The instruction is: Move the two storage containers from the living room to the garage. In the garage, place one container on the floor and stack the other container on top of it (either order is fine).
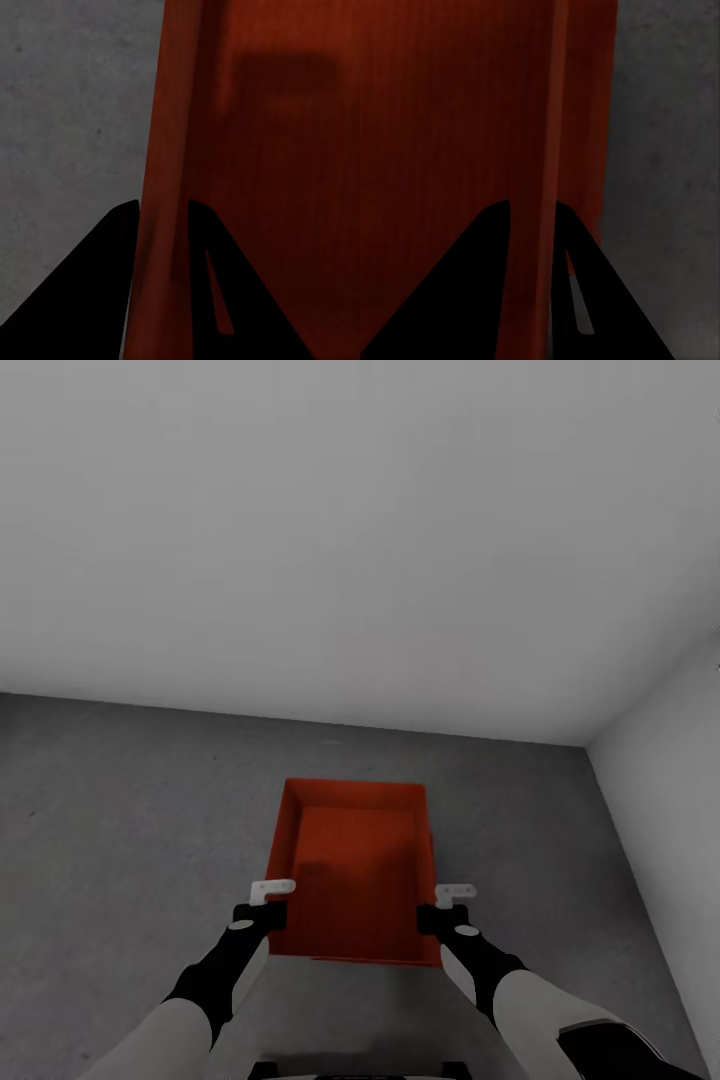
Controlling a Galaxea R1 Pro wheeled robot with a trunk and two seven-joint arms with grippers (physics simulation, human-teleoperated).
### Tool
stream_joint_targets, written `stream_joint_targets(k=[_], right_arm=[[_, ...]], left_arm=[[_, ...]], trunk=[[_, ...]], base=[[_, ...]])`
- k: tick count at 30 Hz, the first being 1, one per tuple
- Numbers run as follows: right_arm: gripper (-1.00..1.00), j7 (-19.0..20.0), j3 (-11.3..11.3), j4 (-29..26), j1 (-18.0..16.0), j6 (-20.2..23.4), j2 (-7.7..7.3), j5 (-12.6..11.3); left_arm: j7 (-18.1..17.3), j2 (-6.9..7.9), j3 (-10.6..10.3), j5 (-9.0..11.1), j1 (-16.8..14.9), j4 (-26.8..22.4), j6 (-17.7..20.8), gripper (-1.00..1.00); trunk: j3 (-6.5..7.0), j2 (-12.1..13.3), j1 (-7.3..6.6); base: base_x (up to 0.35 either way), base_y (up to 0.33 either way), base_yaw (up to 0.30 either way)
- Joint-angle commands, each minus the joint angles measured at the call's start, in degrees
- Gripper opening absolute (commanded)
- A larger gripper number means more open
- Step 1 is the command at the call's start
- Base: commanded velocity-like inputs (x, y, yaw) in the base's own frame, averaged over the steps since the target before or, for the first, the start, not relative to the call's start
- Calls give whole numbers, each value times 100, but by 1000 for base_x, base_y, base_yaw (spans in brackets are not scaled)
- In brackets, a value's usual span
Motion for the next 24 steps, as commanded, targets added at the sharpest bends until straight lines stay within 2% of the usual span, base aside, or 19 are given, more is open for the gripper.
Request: stream_joint_targets(k=[1,16,24], right_arm=[[-100,-449,-207,-12,-3,-302,0,9],[-100,-449,-207,-12,-3,-302,0,14],[-100,-449,-207,-12,-3,-302,-1,14]], left_arm=[[288,-1,84,346,0,-2,46,-100],[288,-10,82,346,0,3,34,-100],[294,-10,81,346,0,27,-124,-100]], trunk=[[-4,-4,1],[-4,-4,1],[-4,-4,1]], base=[[0,-172,1],[0,-48,0],[0,-50,0]])
